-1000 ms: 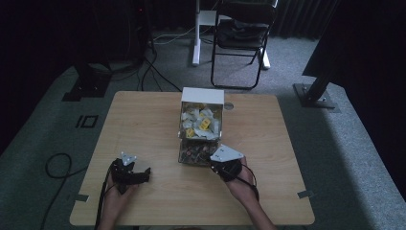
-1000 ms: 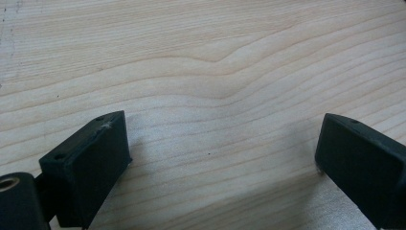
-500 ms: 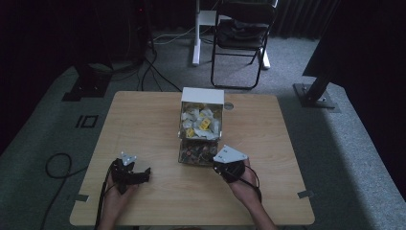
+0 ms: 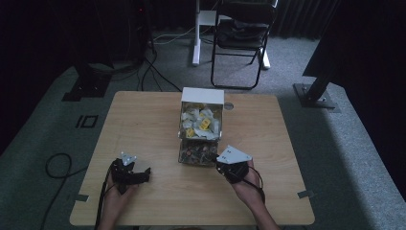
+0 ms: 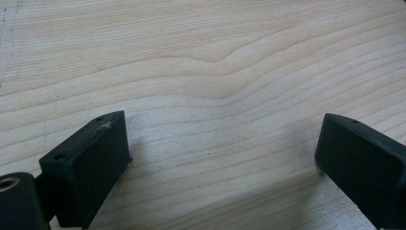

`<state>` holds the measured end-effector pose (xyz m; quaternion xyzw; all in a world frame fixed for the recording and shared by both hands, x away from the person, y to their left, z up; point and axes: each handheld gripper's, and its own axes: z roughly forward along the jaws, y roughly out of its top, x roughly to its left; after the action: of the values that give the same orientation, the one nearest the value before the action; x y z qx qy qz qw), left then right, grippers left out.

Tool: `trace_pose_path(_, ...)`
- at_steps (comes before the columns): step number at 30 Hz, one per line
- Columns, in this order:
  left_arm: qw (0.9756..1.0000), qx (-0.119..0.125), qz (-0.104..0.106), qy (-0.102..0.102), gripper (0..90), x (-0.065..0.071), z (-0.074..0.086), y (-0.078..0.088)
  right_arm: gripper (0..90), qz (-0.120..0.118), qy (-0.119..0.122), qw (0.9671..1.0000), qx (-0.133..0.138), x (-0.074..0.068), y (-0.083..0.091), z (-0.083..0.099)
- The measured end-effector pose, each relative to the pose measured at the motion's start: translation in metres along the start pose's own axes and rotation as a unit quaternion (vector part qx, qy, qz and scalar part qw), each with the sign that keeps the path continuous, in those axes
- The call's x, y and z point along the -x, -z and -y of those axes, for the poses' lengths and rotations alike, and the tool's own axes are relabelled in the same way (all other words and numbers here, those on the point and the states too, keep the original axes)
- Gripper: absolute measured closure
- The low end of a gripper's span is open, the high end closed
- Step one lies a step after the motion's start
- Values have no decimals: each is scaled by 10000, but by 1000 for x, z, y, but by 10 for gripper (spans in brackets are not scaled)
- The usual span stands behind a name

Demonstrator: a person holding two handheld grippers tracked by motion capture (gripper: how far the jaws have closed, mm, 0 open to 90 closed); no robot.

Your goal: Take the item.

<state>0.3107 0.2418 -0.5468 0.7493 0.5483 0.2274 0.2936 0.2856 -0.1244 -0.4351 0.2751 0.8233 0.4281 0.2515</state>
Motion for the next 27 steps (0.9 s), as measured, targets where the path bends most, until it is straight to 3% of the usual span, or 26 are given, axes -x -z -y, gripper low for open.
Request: trace_pose_path(27,10000,-1,0,-1,51,0,0,0,900,185,-59,9998,21,9,15,6)
